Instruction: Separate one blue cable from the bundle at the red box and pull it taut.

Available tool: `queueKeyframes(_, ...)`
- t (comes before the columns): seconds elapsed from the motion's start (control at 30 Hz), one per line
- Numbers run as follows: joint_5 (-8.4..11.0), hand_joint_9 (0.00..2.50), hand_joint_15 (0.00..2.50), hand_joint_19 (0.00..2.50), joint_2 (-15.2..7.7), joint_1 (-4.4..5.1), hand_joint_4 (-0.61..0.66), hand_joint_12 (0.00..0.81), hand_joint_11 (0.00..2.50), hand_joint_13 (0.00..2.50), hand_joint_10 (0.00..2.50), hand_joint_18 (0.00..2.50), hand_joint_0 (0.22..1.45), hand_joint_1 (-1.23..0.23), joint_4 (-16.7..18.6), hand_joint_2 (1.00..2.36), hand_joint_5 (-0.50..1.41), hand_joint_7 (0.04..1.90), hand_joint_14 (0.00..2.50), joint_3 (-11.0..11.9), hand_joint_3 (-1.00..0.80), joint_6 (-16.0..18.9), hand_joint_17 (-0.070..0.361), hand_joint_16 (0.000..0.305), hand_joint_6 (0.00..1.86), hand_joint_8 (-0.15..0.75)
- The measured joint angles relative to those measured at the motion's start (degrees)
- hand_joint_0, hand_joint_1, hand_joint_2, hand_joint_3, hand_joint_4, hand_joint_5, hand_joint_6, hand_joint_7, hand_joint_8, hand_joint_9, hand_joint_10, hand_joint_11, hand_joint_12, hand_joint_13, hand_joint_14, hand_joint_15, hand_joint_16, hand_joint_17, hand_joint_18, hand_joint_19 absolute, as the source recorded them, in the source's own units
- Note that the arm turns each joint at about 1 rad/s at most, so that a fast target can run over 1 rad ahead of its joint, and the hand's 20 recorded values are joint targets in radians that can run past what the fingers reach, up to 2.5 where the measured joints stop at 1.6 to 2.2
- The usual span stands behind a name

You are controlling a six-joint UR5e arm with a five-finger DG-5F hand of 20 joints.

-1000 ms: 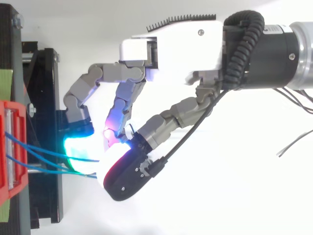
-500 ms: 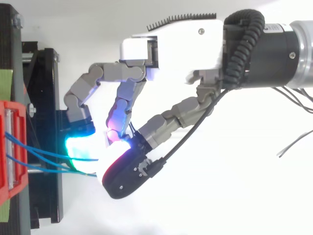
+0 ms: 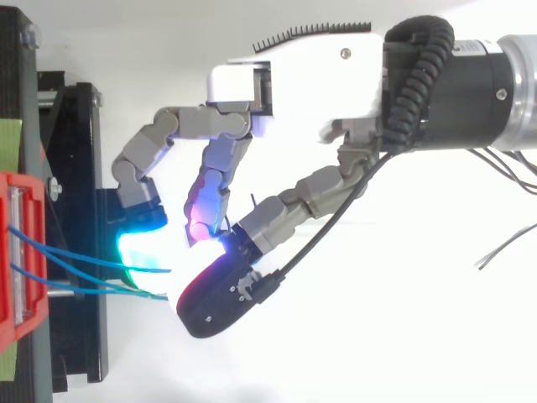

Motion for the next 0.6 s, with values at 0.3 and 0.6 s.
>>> queueKeyframes(0.3, 0.23, 1.34, 0.67, 0.67, 0.0, 0.34, -0.25, 0.289, 0.84, 1.08, 0.03, 0.88, 0.62, -0.86, -0.39, 1.02, -0.03, 1.09, 0.02, -0.55, -0.09, 2.61, 0.093, 0.041, 0.9, 0.208)
queueKeyframes(0.6, 0.21, 1.33, 0.62, 0.63, 0.0, 0.51, -0.24, 0.293, 0.72, 1.08, 0.03, 0.91, 0.63, -0.89, -0.33, 1.01, -0.01, 1.09, 0.02, -1.72, -0.05, 5.31, 0.099, 0.044, 0.89, 0.239)
